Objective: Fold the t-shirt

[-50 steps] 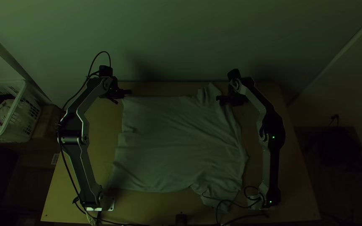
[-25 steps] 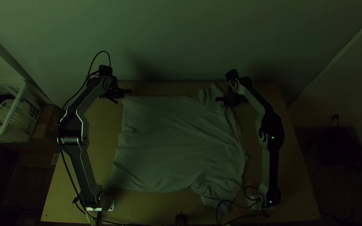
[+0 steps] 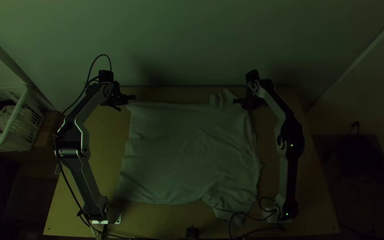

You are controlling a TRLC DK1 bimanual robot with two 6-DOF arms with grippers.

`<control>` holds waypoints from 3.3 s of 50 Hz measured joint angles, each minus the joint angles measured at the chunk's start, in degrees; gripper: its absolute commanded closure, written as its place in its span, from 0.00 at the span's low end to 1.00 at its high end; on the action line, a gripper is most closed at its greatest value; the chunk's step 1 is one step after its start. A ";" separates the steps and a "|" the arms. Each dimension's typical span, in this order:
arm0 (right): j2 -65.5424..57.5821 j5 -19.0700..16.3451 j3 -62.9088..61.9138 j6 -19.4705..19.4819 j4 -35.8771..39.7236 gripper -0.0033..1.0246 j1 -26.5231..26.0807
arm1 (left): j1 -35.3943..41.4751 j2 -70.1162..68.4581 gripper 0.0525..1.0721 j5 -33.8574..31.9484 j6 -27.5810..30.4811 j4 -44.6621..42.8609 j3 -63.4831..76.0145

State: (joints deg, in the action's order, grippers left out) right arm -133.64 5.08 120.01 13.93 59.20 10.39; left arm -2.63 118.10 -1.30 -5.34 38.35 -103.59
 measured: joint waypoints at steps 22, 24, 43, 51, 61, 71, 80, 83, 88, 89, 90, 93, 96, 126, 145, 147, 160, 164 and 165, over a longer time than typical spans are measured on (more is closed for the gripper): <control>1.44 -0.11 -0.68 -0.02 0.37 0.97 -0.07 | -0.26 -2.60 0.97 -0.17 0.00 -2.73 6.88; 2.16 -0.11 -1.11 -0.04 0.44 0.97 -0.07 | -0.22 -3.30 0.97 -0.17 0.00 -2.93 7.65; 9.46 -0.11 -7.63 -0.50 0.44 0.97 -0.09 | 0.00 -8.33 0.97 -0.17 0.00 -3.37 10.93; 12.20 -0.11 -10.84 -0.66 0.44 0.97 -0.02 | 0.00 -10.32 0.97 -0.46 -0.02 -3.74 13.53; 15.58 -0.09 -14.73 -0.66 0.44 0.97 0.37 | 0.00 -13.38 0.97 -0.79 0.00 -4.24 17.57; 18.73 -0.04 -19.67 -0.68 0.22 0.97 1.16 | 0.00 -17.05 0.97 -0.81 0.02 -4.44 21.07; 21.88 0.07 -24.74 -0.66 -0.50 0.97 2.08 | -0.07 -19.74 0.97 -0.79 0.11 -4.70 23.82; 22.86 0.07 -26.16 -0.66 -0.70 0.97 2.43 | -0.07 -20.61 0.97 -0.81 0.44 -4.70 25.05; 24.17 0.11 -27.85 -0.66 -1.11 0.97 3.10 | -0.07 -21.92 0.97 -0.81 0.46 -4.96 27.30; 24.41 0.09 -28.17 -0.66 -1.22 0.97 3.15 | -0.07 -22.21 0.97 -0.81 0.46 -5.11 27.82; 24.70 0.09 -28.46 -0.66 -1.29 0.97 3.34 | -0.07 -22.56 0.97 -0.81 0.46 -5.38 28.41; 25.59 0.09 -29.38 -0.66 -1.49 0.97 3.56 | -0.07 -23.52 0.97 -0.81 0.48 -5.88 30.25; 26.60 0.09 -30.67 -0.66 -1.70 0.97 3.87 | -0.07 -24.37 0.97 -0.81 0.48 -5.97 31.69; 35.71 0.72 -46.03 -0.44 -5.46 0.97 5.81 | -0.07 -33.79 0.97 -2.14 0.68 -7.93 43.15; 35.82 0.74 -53.00 -0.35 -10.82 0.97 5.29 | -0.07 -35.52 0.97 -2.34 1.09 -12.70 49.33; 35.82 0.74 -53.46 -0.20 -11.28 0.97 5.29 | -0.07 -35.52 0.97 -2.34 1.14 -13.33 49.94; 35.45 0.74 -54.84 0.92 -13.38 0.97 5.29 | -0.13 -34.97 0.88 -2.34 1.33 -18.05 53.83; 35.12 0.74 -55.15 1.11 -13.99 0.93 5.29 | -0.13 -34.91 0.77 -2.34 1.33 -18.73 55.12; 35.08 0.74 -55.30 1.11 -14.16 0.89 5.29 | -0.17 -34.88 0.72 -2.34 1.33 -18.84 55.36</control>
State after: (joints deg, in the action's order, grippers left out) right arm -98.56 5.82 64.71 15.05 45.04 15.68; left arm -2.81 83.22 -3.64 -4.01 19.51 -48.23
